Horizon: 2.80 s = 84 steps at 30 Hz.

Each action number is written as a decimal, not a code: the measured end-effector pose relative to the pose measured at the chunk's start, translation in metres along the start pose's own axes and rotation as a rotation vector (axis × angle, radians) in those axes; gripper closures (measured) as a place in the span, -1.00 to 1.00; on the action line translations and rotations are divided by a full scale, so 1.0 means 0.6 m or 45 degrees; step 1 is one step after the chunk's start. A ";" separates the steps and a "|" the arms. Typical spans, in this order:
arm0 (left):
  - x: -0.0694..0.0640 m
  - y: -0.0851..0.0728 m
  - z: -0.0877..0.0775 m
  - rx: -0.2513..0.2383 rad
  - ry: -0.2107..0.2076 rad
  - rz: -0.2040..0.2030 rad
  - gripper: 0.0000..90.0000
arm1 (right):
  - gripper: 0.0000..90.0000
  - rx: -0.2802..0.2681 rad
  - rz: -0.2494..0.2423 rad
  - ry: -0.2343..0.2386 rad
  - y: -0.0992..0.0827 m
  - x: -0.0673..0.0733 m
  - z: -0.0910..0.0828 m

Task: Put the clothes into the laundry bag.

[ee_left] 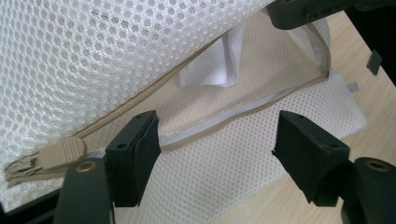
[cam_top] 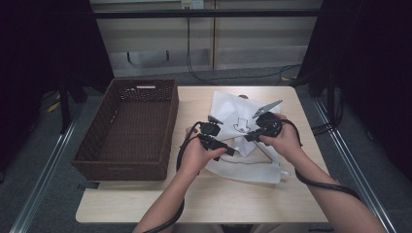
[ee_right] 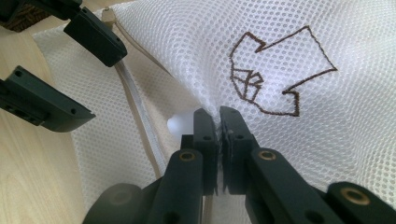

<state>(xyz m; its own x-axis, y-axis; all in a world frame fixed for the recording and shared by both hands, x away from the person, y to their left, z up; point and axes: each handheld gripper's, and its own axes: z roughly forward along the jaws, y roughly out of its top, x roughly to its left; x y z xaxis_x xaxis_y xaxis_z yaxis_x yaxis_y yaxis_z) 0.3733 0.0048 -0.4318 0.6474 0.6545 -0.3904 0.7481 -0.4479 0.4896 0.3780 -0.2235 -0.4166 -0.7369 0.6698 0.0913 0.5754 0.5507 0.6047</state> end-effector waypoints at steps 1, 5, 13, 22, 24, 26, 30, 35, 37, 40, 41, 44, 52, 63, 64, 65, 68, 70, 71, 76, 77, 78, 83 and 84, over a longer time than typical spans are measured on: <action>0.002 0.000 -0.002 0.010 0.009 0.013 -0.34 | 0.93 -0.001 -0.002 0.000 0.000 -0.001 0.000; 0.004 0.000 -0.009 -0.014 0.007 -0.002 -0.40 | 0.92 -0.003 -0.004 -0.004 -0.002 -0.003 -0.004; 0.012 0.000 -0.023 -0.035 0.018 -0.014 -0.45 | 0.92 0.007 0.012 -0.021 -0.011 -0.014 -0.011; 0.019 0.000 -0.028 -0.033 0.037 -0.009 -0.50 | 0.91 0.028 0.026 -0.042 -0.020 -0.021 -0.017; 0.022 -0.001 -0.030 -0.032 0.041 -0.013 -0.50 | 0.90 0.018 0.032 -0.048 -0.022 -0.023 -0.019; 0.024 -0.002 -0.028 -0.049 0.048 -0.040 -0.50 | 0.91 0.021 0.035 -0.046 -0.024 -0.026 -0.020; 0.033 -0.005 -0.026 -0.020 0.054 -0.042 -0.50 | 0.88 0.026 0.041 -0.051 -0.024 -0.026 -0.022; 0.033 -0.007 -0.025 -0.014 0.060 -0.040 -0.51 | 0.87 0.031 0.037 -0.055 -0.024 -0.027 -0.025; 0.033 -0.007 -0.026 -0.015 0.058 -0.040 -0.52 | 0.85 0.031 0.033 -0.058 -0.024 -0.028 -0.027; 0.033 -0.009 -0.026 -0.028 0.060 -0.059 -0.52 | 0.84 0.036 0.046 -0.059 -0.026 -0.029 -0.030; 0.035 -0.009 -0.027 -0.017 0.063 -0.043 -0.52 | 0.84 0.036 0.039 -0.060 -0.027 -0.030 -0.031; 0.035 -0.011 -0.027 -0.015 0.048 -0.047 -0.53 | 0.78 0.043 0.042 -0.060 -0.028 -0.030 -0.033; 0.040 -0.016 -0.025 -0.019 0.072 -0.062 -0.55 | 0.52 0.073 0.073 -0.049 -0.024 -0.022 -0.039; 0.043 -0.023 -0.023 0.000 0.080 -0.059 -0.59 | 0.04 0.033 0.130 0.008 -0.013 -0.006 -0.040; 0.043 -0.023 -0.023 -0.001 0.082 -0.059 -0.59 | -0.01 0.009 0.145 0.008 -0.011 -0.004 -0.039; 0.043 -0.024 -0.023 -0.003 0.081 -0.061 -0.59 | -0.03 -0.002 0.151 0.011 -0.010 -0.003 -0.038; 0.043 -0.026 -0.021 -0.010 0.089 -0.059 -0.61 | -0.15 -0.039 0.157 0.027 -0.005 0.000 -0.036; 0.043 -0.027 -0.018 0.001 0.081 -0.062 -0.62 | -0.16 -0.056 0.164 0.036 -0.001 0.002 -0.035; 0.043 -0.028 -0.017 -0.004 0.082 -0.062 -0.62 | -0.16 -0.062 0.176 0.038 0.001 0.004 -0.035; 0.043 -0.031 -0.016 0.011 0.075 -0.058 -0.62 | -0.19 -0.083 0.192 0.045 0.012 0.012 -0.029; 0.043 -0.033 -0.015 0.015 0.068 -0.065 -0.61 | -0.20 -0.087 0.185 0.047 0.015 0.013 -0.027; 0.042 -0.035 -0.013 0.019 0.064 -0.064 -0.61 | -0.20 -0.086 0.182 0.047 0.016 0.014 -0.027; 0.044 -0.039 -0.010 0.015 0.053 -0.092 -0.57 | -0.22 -0.092 0.188 0.056 0.023 0.017 -0.023; 0.045 -0.040 -0.010 0.028 0.046 -0.101 -0.56 | -0.22 -0.086 0.182 0.051 0.024 0.017 -0.022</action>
<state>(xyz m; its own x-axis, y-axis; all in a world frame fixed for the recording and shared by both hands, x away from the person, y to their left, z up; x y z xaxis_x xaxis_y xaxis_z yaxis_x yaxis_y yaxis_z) 0.3719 0.0370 -0.4491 0.5808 0.7096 -0.3989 0.7999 -0.4067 0.4413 0.3742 -0.2156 -0.3963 -0.6638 0.7175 0.2110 0.6511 0.4156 0.6351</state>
